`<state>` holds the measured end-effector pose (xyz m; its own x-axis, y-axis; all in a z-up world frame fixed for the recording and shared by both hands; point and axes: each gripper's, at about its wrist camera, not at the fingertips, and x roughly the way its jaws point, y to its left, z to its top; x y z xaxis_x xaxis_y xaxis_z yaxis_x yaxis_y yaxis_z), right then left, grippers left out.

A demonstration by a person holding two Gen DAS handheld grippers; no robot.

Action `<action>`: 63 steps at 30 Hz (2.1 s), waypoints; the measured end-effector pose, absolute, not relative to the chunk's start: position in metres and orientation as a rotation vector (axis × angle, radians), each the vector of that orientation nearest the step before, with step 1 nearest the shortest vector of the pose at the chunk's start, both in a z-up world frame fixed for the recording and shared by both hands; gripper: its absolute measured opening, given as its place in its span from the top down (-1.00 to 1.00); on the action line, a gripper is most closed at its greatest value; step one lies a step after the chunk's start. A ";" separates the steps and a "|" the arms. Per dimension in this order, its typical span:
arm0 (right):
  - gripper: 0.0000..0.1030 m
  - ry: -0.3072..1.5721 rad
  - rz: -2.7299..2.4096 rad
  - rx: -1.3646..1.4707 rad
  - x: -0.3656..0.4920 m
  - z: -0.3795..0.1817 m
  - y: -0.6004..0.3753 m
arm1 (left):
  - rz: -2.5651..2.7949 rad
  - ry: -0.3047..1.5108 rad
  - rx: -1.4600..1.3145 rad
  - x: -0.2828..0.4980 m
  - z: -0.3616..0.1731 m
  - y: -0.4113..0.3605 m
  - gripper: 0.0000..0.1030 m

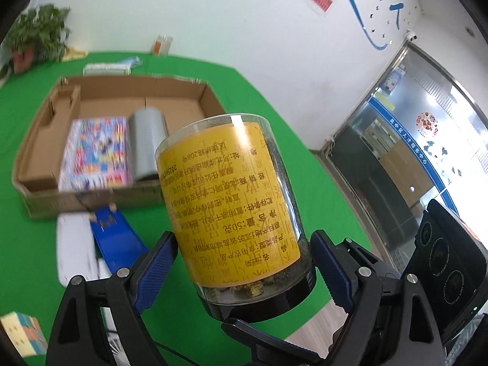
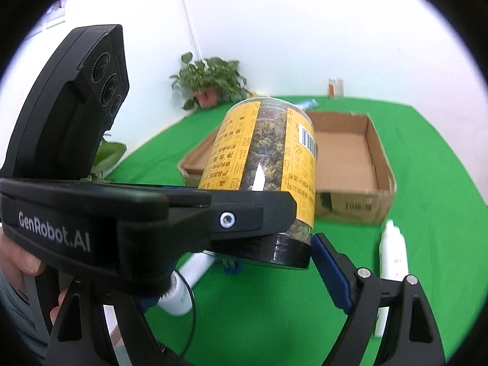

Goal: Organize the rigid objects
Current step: 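Carry the yellow jar into the box beside the silver cylinder and release, then move the left gripper back out toward the white spray bottle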

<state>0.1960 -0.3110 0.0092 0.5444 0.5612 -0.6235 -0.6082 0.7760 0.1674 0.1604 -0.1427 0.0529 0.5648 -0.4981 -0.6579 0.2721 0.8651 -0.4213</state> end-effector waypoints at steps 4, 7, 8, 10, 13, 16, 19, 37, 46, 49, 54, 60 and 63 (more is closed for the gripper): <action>-0.67 0.685 0.687 -0.072 0.208 0.024 -0.307 | -0.464 0.828 -0.262 0.176 0.077 -0.146 -0.67; -0.67 0.692 0.693 -0.049 0.230 0.036 -0.309 | -0.460 0.817 -0.228 0.195 0.097 -0.151 -0.67; -0.67 0.698 0.696 -0.038 0.238 0.039 -0.310 | -0.459 0.820 -0.203 0.205 0.104 -0.155 -0.67; -0.67 0.715 0.689 -0.032 0.259 0.048 -0.310 | -0.465 0.830 -0.196 0.223 0.114 -0.161 -0.67; -0.67 0.751 0.690 -0.022 0.293 0.057 -0.313 | -0.478 0.867 -0.203 0.261 0.124 -0.166 -0.67; -0.66 0.804 0.703 0.014 0.322 0.060 -0.316 | -0.484 0.908 -0.219 0.298 0.124 -0.169 -0.67; -0.65 0.852 0.703 0.012 0.348 0.059 -0.315 | -0.488 0.946 -0.238 0.326 0.122 -0.172 -0.67; -0.65 1.111 0.677 0.050 0.420 -0.018 -0.307 | -0.468 1.171 -0.300 0.414 0.011 -0.178 -0.67; -0.64 1.187 0.649 0.045 0.434 -0.052 -0.306 | -0.432 1.260 -0.252 0.427 -0.022 -0.198 -0.65; -0.64 1.209 0.637 0.040 0.440 -0.059 -0.295 | -0.405 1.237 -0.241 0.427 -0.014 -0.202 -0.65; -0.62 1.209 0.627 0.017 0.437 -0.060 -0.297 | -0.350 1.168 -0.241 0.416 0.000 -0.187 -0.65; -0.64 1.115 0.656 -0.001 0.408 -0.043 -0.299 | -0.300 0.967 -0.212 0.357 0.028 -0.166 -0.70; -0.68 1.026 0.585 0.009 0.388 -0.032 -0.314 | -0.275 0.845 -0.204 0.317 0.042 -0.150 -0.84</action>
